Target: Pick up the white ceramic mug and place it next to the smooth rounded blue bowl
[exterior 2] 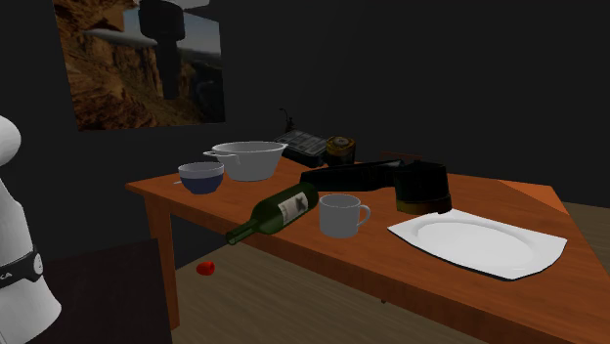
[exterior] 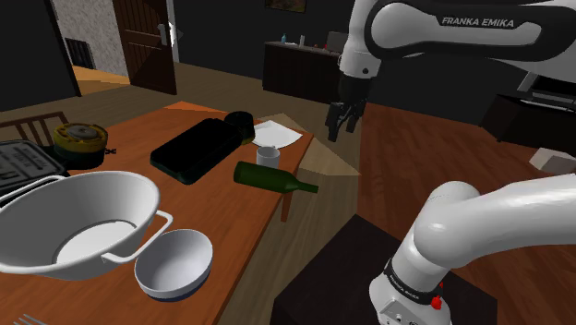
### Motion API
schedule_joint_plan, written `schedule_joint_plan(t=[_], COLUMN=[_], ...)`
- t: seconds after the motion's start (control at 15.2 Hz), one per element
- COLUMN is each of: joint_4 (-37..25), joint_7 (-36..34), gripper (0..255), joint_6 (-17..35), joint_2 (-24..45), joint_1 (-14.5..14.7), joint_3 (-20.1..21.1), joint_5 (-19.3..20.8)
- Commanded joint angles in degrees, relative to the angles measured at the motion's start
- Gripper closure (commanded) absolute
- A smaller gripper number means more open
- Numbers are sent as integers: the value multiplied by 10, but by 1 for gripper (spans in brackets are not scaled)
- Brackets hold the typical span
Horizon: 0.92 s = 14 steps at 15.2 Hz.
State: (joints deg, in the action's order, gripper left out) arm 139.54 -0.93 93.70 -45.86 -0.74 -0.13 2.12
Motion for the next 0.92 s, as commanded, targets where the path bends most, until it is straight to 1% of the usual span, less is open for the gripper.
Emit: schedule_joint_plan(t=[0.0, 0.4, 0.86], joint_4=[0, -5, -49], joint_7=[0, 5, 12], gripper=[0, 0, 0], joint_6=[0, 113, 225], joint_2=[0, 114, 263], joint_1=[0, -3, -6], joint_3=[0, -8, -16], joint_5=[0, 7, 10])
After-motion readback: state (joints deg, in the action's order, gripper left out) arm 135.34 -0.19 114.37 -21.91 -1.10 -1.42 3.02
